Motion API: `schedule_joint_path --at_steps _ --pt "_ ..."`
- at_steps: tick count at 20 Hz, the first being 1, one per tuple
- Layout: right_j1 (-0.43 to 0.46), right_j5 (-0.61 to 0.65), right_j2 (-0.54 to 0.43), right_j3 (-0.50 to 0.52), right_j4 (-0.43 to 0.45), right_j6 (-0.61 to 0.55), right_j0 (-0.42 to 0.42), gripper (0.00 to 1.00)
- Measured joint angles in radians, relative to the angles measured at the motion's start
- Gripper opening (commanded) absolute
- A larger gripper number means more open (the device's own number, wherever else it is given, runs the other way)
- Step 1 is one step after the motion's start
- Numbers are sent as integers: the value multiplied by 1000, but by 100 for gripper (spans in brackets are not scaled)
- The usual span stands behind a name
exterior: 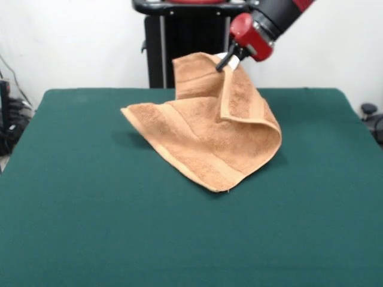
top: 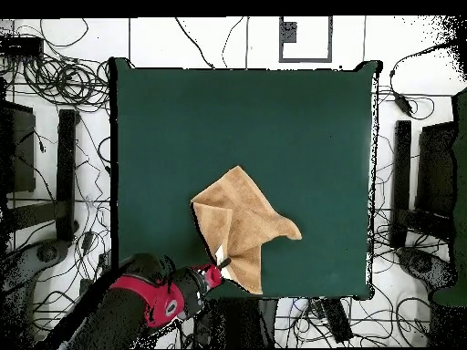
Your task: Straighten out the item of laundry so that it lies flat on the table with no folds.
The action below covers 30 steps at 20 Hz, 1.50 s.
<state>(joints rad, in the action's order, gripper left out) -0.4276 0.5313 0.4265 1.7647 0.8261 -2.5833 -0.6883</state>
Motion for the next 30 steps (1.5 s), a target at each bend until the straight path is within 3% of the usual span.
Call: schedule_joint_path --at_steps 5,16,17,23,30 --pt "-7 -3 -30 7 -137 -2 53 0" --pt "-24 -93 -72 9 -227 -2 95 0" --pt "-27 -118 -87 10 -250 -2 102 100" --pt "-31 -146 -97 12 -275 -2 110 100" --pt "-109 -159 -193 63 -294 -2 197 100"
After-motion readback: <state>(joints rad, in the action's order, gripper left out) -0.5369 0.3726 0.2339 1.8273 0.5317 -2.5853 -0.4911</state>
